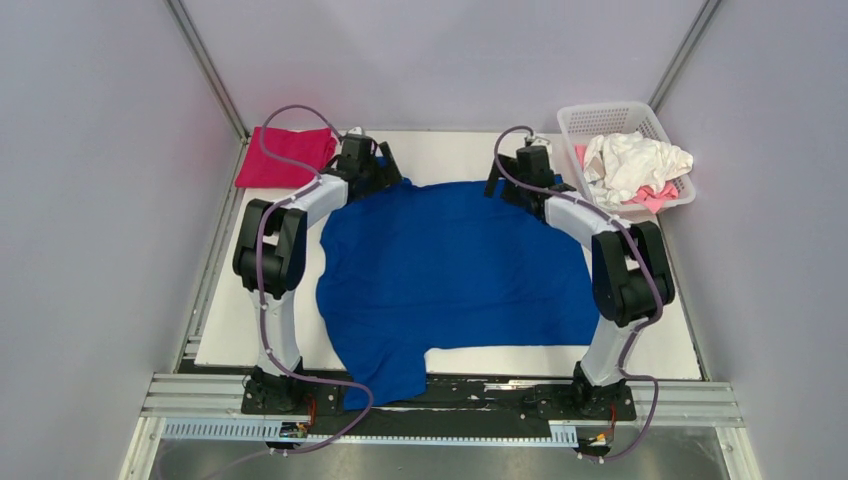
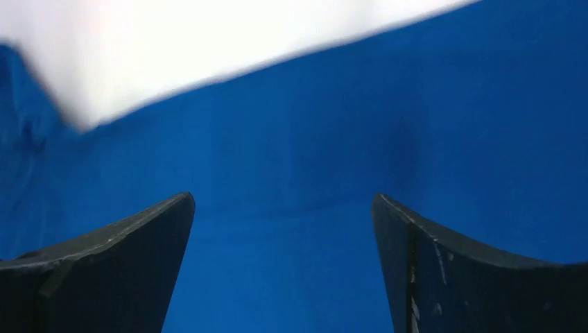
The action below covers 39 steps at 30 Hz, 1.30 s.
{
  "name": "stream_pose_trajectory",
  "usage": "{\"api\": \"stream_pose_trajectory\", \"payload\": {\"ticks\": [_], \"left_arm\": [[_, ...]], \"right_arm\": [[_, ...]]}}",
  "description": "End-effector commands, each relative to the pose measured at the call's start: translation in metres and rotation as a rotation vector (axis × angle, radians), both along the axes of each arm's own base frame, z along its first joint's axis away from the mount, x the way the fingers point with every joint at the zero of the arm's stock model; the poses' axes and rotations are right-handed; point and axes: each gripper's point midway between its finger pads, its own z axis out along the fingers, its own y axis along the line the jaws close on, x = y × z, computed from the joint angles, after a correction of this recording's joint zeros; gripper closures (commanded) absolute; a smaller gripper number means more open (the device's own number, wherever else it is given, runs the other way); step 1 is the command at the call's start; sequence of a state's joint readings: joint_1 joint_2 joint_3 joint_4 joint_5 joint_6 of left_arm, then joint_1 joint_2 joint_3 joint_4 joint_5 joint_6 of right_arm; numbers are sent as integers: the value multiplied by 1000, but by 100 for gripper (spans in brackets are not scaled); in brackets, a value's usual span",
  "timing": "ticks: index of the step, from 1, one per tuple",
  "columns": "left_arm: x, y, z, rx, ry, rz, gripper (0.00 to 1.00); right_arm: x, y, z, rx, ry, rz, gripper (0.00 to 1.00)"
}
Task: Fold and stack the t-shirts
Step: Flatten out the tshirt
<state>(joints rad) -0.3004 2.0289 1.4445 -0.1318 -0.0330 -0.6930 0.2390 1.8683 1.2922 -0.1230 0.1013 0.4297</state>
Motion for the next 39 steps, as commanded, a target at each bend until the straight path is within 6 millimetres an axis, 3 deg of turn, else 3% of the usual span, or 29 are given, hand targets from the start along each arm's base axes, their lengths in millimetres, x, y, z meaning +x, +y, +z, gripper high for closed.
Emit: {"api": "stream_pose_trajectory", "payload": {"ticks": [1, 6, 11, 20, 24, 32, 33, 34, 35, 36, 37, 38, 39], "left_arm": [[32, -9, 26, -50, -94, 15, 0], [40, -12, 17, -76, -67, 19, 0], [42, -16, 7, -109, -52, 16, 0], [54, -27, 6, -153, -73, -3, 0], [66, -34, -6, -177, -55, -5, 0], [104, -62, 19, -367, -164, -11, 0], [110, -67, 31, -396, -188, -25, 0], [116, -71, 25, -424, -186, -18, 0], [125, -77, 42, -456, -220, -31, 0], [130, -81, 32, -487, -209, -21, 0], [140, -87, 50, -521, -247, -37, 0], [145, -92, 36, -549, -230, -27, 0], [154, -98, 58, -582, -276, -46, 0]], "right_arm": [[-43, 22, -6, 74, 46, 27, 0], [-79, 10, -33, 62, 125, -5, 0], [-106, 12, -53, 92, 199, 9, 0], [-119, 10, -74, 76, 254, 32, 0], [-120, 10, -76, 72, 256, 35, 0], [-117, 17, -70, 92, 241, 68, 0], [-117, 16, -70, 90, 240, 69, 0], [-117, 17, -69, 90, 237, 71, 0], [-116, 16, -69, 90, 234, 71, 0], [-115, 17, -67, 89, 229, 73, 0], [-115, 17, -66, 89, 227, 73, 0], [-114, 17, -65, 90, 223, 72, 0], [-114, 17, -63, 91, 218, 73, 0]]}}
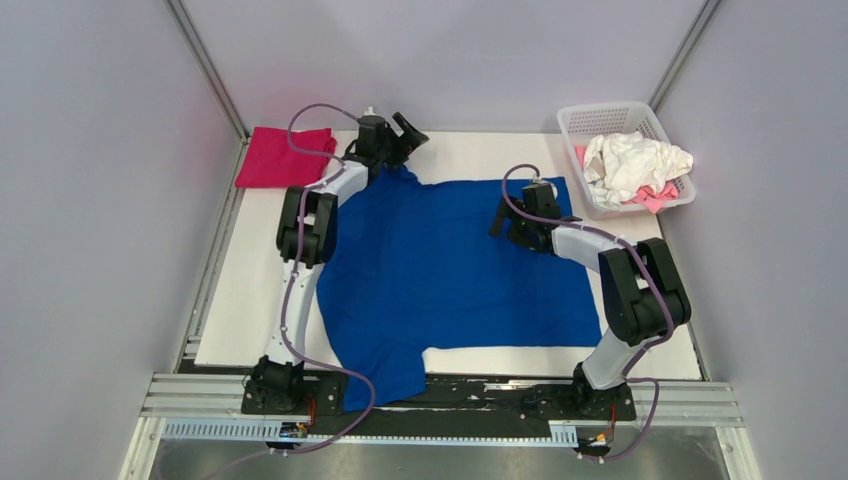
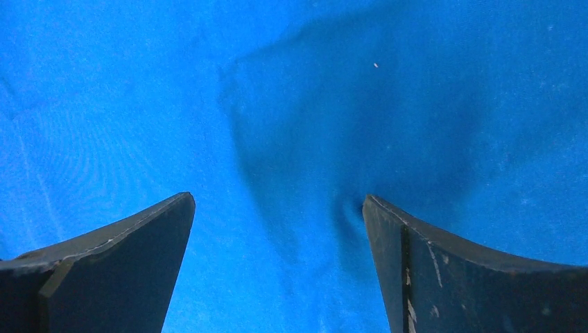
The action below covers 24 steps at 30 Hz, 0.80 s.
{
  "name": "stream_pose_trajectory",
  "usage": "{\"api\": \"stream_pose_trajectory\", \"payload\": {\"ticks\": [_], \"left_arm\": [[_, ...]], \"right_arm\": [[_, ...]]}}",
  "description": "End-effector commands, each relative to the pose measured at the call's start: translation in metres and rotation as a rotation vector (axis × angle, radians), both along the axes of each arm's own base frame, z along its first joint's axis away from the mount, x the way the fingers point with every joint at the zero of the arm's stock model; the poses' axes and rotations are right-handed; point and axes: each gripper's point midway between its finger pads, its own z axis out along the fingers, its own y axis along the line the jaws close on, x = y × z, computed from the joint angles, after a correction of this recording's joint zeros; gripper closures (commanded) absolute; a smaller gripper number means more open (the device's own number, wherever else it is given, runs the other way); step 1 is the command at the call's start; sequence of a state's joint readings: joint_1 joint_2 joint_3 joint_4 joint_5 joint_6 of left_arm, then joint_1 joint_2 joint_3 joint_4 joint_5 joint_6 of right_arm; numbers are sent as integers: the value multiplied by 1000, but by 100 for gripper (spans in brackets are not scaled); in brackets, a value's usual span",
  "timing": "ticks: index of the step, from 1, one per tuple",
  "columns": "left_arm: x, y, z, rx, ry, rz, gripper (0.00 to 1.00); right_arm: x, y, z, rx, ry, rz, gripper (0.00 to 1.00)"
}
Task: Fold and stack the t-shirts
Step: Flatten out the tshirt
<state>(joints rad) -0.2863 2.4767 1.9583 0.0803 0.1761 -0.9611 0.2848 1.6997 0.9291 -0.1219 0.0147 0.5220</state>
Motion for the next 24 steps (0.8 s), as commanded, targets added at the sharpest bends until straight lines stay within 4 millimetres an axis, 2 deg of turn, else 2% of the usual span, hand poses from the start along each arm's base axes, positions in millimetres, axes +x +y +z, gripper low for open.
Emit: {"api": "stream_pose_trajectory", "payload": {"ticks": [1, 2, 3, 4, 5, 6, 8, 9, 10, 11, 12, 13, 14, 15, 16, 17, 18, 19, 20, 21, 22, 23, 24], "left_arm": [[37, -31, 36, -197, -113, -24, 0], [44, -37, 60, -223, -164, -42, 0], [46, -44, 43, -219, -144, -54, 0], [50, -48, 65, -228, -199, -71, 0], [50, -54, 57, -222, -195, -80, 0], [51, -57, 66, -214, -224, -91, 0], [47, -60, 69, -185, -242, -123, 0], [44, -59, 86, -174, -265, -132, 0], [40, -56, 74, -130, -252, -136, 0], [33, -52, 79, -105, -246, -135, 0], [29, -46, 105, -67, -294, -125, 0], [22, -40, 87, -29, -253, -119, 0], [17, -30, 107, 16, -273, -98, 0], [9, -23, 89, 58, -225, -86, 0], [2, -11, 102, 108, -221, -53, 0], [-7, -2, 83, 145, -174, -37, 0], [-14, 10, 94, 183, -170, -3, 0], [-24, 21, 73, 222, -115, 26, 0], [-32, 28, 85, 222, -119, 42, 0], [-41, 40, 64, 253, -70, 79, 0], [-45, 47, 75, 242, -82, 102, 0], [-54, 53, 59, 250, -44, 115, 0], [-55, 57, 66, 240, -61, 127, 0]], "right_arm": [[-4, 5, 3, 22, -2, 25, 0], [-4, 6, 4, 24, -5, 24, 0], [-3, 6, 6, 28, -12, 24, 0], [-2, 7, 8, 29, -18, 25, 0], [-1, 7, 11, 33, -23, 24, 0], [0, 8, 12, 37, -27, 25, 0], [0, 9, 15, 45, -33, 31, 0], [-1, 9, 14, 47, -33, 32, 0], [-1, 10, 14, 47, -31, 34, 0], [-2, 9, 12, 47, -27, 33, 0], [-3, 10, 11, 47, -24, 34, 0], [-4, 9, 10, 47, -20, 33, 0], [-5, 9, 9, 46, -19, 33, 0], [-7, 8, 8, 45, -16, 34, 0], [-7, 7, 9, 42, -17, 33, 0], [-8, 7, 9, 40, -18, 33, 0], [-9, 6, 9, 38, -20, 33, 0], [-10, 5, 9, 34, -19, 33, 0], [-10, 5, 9, 32, -21, 33, 0], [-10, 4, 9, 29, -21, 31, 0], [-11, 4, 8, 28, -21, 33, 0], [-12, 4, 8, 27, -19, 35, 0], [-13, 4, 7, 25, -16, 35, 0]]}}
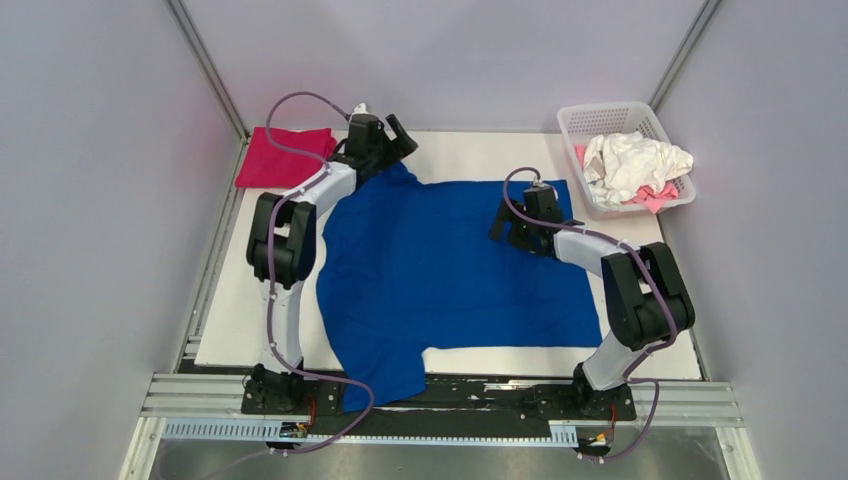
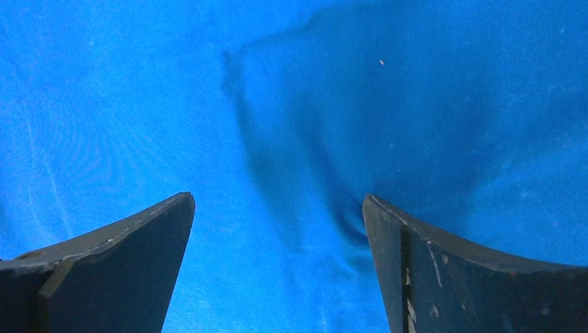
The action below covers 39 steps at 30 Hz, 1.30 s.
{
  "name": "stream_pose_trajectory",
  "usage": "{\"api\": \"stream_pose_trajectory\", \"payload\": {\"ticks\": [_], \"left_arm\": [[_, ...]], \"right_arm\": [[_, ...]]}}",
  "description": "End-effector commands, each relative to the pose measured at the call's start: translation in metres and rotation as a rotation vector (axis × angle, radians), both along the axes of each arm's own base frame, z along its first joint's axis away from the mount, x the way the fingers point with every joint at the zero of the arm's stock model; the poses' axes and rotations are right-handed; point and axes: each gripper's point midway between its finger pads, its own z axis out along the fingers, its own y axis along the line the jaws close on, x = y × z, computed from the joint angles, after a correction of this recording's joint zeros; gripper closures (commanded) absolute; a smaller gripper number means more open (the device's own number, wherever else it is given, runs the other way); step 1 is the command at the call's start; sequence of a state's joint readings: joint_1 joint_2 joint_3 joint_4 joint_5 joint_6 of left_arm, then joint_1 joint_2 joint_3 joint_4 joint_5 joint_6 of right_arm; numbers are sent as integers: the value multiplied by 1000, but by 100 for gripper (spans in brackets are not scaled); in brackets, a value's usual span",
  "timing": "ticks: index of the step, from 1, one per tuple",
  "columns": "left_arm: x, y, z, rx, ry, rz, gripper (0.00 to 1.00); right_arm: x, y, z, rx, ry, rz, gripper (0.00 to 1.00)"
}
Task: Fold and stack the t-shirts
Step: Flatten out the tshirt
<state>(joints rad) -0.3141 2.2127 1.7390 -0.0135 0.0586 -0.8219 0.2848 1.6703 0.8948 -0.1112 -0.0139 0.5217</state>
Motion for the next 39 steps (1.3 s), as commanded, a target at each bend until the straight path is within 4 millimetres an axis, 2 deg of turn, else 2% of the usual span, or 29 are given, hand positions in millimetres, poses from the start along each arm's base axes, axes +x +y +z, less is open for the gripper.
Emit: {"api": "stream_pose_trajectory", "payload": {"ticks": [1, 5, 6, 11, 18, 25, 31, 37, 38, 39], "left_arm": [[-13, 39, 14, 60, -31, 114, 0], [-13, 39, 1, 29, 10, 106, 0], [-15, 39, -12, 35, 47, 104, 0], [-17, 33, -35, 6, 109, 98, 0], [-14, 22, -52, -52, 143, 78, 0], [-3, -2, -57, -191, 119, 26, 2], [4, -12, -50, -257, 83, 18, 3], [17, -26, -33, -307, 19, 0, 3], [18, -29, -38, -302, 23, -1, 3], [23, -32, -30, -308, 4, -6, 3]], "right_arm": [[-4, 0, 6, 2, -18, 15, 0], [-6, -1, 6, -2, -19, 12, 0], [-6, -2, 7, -2, -20, 10, 0], [-8, -2, 6, -6, -20, 12, 0], [-6, -2, 5, -6, -16, 11, 0], [-7, -2, -1, -10, 0, 17, 0], [-7, -1, -6, -14, 11, 21, 0], [-6, 0, -9, -18, 18, 27, 0], [-5, -1, -9, -21, 18, 26, 0], [-5, -1, -9, -22, 18, 26, 0]]}}
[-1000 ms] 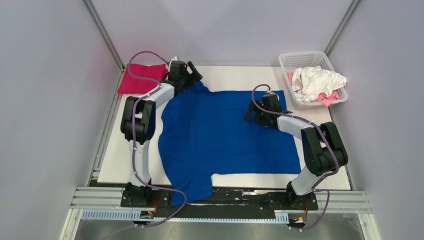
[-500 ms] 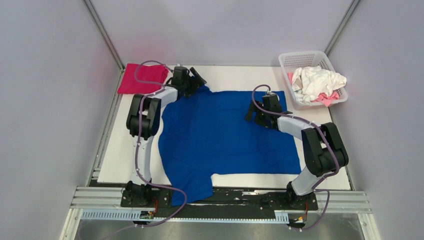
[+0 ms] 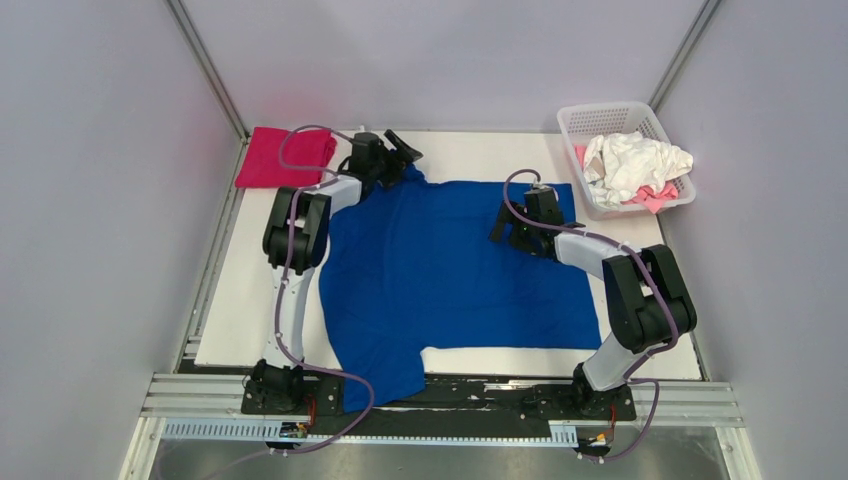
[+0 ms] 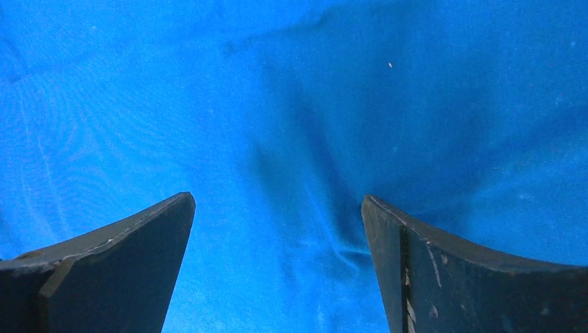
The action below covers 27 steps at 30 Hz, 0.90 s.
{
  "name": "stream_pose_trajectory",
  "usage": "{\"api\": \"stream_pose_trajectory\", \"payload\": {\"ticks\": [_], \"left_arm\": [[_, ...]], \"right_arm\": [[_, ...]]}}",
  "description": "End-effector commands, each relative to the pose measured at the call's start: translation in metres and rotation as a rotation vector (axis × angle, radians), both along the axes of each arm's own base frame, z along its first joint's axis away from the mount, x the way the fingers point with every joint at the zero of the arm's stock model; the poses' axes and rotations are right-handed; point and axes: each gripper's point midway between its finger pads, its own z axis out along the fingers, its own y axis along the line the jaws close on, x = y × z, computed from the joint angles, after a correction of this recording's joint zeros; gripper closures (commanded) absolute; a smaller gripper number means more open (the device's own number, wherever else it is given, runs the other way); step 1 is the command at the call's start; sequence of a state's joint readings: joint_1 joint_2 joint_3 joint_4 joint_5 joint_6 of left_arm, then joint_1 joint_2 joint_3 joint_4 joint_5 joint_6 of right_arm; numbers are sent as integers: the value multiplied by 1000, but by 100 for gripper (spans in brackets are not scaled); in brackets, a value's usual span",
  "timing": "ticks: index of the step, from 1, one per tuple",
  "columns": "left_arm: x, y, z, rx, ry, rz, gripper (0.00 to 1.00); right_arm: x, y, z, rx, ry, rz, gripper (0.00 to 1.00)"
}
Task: Fold and stack the t-shirts
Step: Flatten out the tshirt
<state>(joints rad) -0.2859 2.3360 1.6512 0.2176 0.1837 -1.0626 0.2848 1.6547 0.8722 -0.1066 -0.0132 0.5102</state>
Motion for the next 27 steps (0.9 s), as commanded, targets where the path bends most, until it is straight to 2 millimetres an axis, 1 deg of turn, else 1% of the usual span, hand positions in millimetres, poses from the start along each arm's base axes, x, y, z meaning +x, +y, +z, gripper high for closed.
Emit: {"api": "stream_pose_trajectory", "payload": {"ticks": [1, 2, 3, 4, 5, 6, 7, 8, 9, 10, 11, 12, 13, 14, 15, 16, 17, 18, 19, 20, 21, 23, 24, 25, 26, 27], "left_arm": [[19, -23, 17, -51, -72, -23, 3], [25, -26, 25, -61, -88, -23, 3], [26, -29, 14, -60, -71, -29, 3], [31, -33, 21, -69, -85, -30, 3], [32, -34, 8, -64, -62, -28, 3], [38, -38, 16, -70, -81, -25, 3], [39, -38, 3, -61, -58, -22, 3], [44, -43, 11, -69, -74, -18, 3], [45, -44, -1, -65, -49, -16, 3], [50, -47, 8, -82, -61, -14, 3], [51, -49, 1, -85, -52, -11, 3], [55, -54, 10, -98, -72, -9, 3], [57, -56, 9, -96, -78, -6, 3], [62, -62, 21, -95, -109, 0, 3], [64, -65, 18, -87, -115, 2, 2], [68, -73, 25, -80, -140, -2, 1], [70, -77, 26, -79, -148, -5, 0], [73, -87, 29, -84, -165, -22, 0], [77, -92, 46, -100, -199, -30, 0], [75, -98, 36, -101, -181, -46, 0], [76, -101, 45, -108, -197, -54, 0], [74, -105, 45, -105, -192, -73, 0], [71, -105, 55, -95, -204, -89, 0], [68, -104, 56, -67, -213, -107, 0], [63, -105, 78, -59, -236, -131, 0], [58, -103, 80, -15, -250, -158, 0]], "right_arm": [[0, 1, -8, -15, 19, 17, 0], [0, 0, -8, -17, 19, 18, 0], [0, 0, -7, -17, 17, 17, 0], [0, 0, -7, -18, 17, 18, 0], [0, 0, -6, -19, 17, 17, 0], [0, -1, -7, -20, 17, 17, 0], [0, -1, -7, -21, 17, 17, 0], [-1, -1, -6, -21, 16, 17, 0], [0, -1, -6, -21, 16, 17, 0], [0, 0, -6, -20, 15, 17, 0], [-1, -1, -7, -21, 17, 17, 0], [0, -1, -7, -22, 18, 18, 0], [0, -1, -7, -21, 18, 18, 0], [0, 0, -8, -21, 20, 18, 0], [0, 0, -9, -21, 22, 18, 0], [0, 0, -9, -22, 22, 19, 0], [0, 0, -9, -22, 23, 19, 0], [0, 0, -8, -22, 20, 19, 0], [1, -1, -6, -21, 16, 19, 0], [1, -1, -5, -21, 13, 17, 0], [2, -1, -3, -22, 6, 15, 0], [3, -2, 4, -22, -11, 9, 0], [4, -2, 9, -18, -23, 7, 0], [5, -2, 16, -13, -40, 6, 0], [6, -1, 23, -8, -54, 7, 0], [8, -6, 30, -22, -75, -14, 0]]}}
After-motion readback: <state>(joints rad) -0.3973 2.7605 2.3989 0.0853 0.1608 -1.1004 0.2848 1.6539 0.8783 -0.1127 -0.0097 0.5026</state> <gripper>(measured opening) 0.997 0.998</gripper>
